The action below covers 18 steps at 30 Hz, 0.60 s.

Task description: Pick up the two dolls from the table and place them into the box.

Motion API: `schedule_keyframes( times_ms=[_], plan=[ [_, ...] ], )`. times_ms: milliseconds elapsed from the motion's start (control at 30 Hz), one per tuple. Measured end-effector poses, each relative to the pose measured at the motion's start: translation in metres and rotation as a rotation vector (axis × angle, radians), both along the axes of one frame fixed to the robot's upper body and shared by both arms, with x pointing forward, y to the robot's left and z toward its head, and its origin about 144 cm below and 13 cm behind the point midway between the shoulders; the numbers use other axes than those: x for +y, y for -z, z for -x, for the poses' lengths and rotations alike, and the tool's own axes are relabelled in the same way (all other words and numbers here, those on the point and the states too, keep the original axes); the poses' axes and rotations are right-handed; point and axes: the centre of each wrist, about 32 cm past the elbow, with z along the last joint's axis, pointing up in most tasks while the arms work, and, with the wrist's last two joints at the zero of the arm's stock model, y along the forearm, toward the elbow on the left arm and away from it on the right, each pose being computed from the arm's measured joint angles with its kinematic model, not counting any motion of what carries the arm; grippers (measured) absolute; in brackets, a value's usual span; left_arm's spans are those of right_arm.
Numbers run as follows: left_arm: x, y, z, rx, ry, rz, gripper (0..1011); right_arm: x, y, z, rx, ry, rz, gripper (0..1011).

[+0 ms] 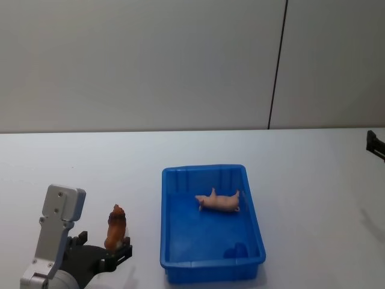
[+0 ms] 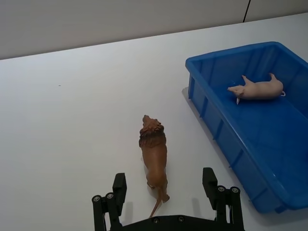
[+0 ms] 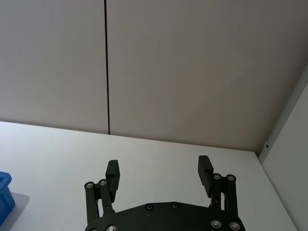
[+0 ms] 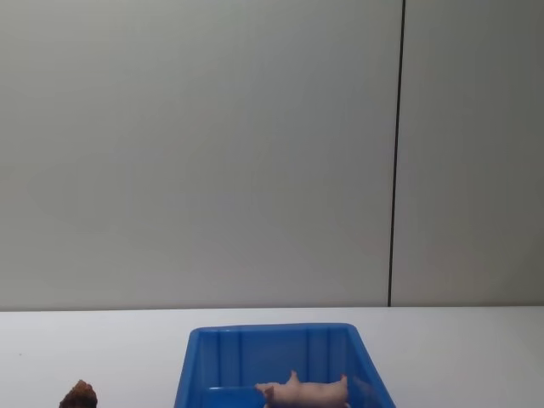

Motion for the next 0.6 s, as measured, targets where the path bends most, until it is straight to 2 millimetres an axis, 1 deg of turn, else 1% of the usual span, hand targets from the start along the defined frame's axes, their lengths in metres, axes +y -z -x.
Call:
schedule_keyframes(
  times_ms=[600],
  plan=[
    [0.019,0.025,-0.033,0.015,0.034,0.011,1003,-0.001,0.0,0.0,-0.001,0.005,0.0,1001]
  ],
)
